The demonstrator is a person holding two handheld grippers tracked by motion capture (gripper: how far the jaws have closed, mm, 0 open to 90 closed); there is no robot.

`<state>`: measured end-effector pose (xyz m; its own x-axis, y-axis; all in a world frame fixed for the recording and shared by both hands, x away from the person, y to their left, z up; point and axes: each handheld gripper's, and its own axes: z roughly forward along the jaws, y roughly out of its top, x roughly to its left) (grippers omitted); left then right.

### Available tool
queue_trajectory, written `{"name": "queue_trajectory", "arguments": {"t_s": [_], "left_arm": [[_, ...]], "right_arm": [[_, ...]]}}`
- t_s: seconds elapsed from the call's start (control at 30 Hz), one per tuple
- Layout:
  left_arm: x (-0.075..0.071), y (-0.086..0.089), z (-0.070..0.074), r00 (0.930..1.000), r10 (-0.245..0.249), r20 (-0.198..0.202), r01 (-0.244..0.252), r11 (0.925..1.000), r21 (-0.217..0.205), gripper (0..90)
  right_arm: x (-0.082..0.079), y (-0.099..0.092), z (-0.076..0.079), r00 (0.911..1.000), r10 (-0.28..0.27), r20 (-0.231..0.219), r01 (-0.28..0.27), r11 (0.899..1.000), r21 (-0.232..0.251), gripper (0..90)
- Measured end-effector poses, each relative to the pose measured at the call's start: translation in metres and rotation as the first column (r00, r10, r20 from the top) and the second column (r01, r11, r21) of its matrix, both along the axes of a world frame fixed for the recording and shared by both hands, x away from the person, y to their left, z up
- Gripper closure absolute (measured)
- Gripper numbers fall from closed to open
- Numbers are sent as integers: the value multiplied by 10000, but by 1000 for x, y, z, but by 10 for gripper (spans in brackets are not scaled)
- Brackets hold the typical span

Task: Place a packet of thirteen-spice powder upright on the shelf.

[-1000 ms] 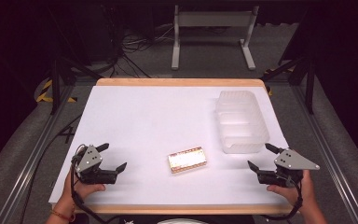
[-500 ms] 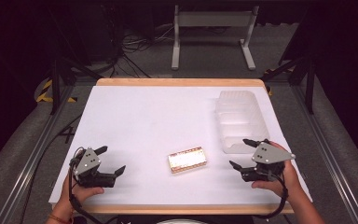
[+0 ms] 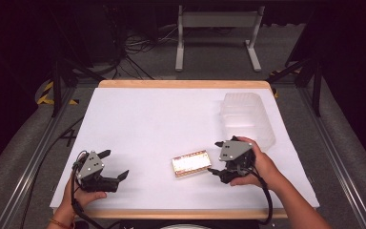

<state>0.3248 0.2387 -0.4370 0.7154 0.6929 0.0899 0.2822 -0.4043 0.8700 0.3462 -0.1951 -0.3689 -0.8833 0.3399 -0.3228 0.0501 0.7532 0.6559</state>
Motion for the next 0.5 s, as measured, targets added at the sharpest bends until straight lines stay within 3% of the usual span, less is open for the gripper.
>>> {"name": "queue_trajectory", "arguments": {"t_s": [0.23, 0.5], "left_arm": [[1, -1, 0, 10000, -86, -14, 86, 9999, 90, 53], [0, -1, 0, 9999, -111, -54, 111, 9999, 111, 52]], "right_arm": [[14, 29, -3, 9945, 821, -656, -880, 9918, -924, 186], [30, 66, -6, 9754, 1729, -1368, -1947, 9665, -1673, 203]]}}
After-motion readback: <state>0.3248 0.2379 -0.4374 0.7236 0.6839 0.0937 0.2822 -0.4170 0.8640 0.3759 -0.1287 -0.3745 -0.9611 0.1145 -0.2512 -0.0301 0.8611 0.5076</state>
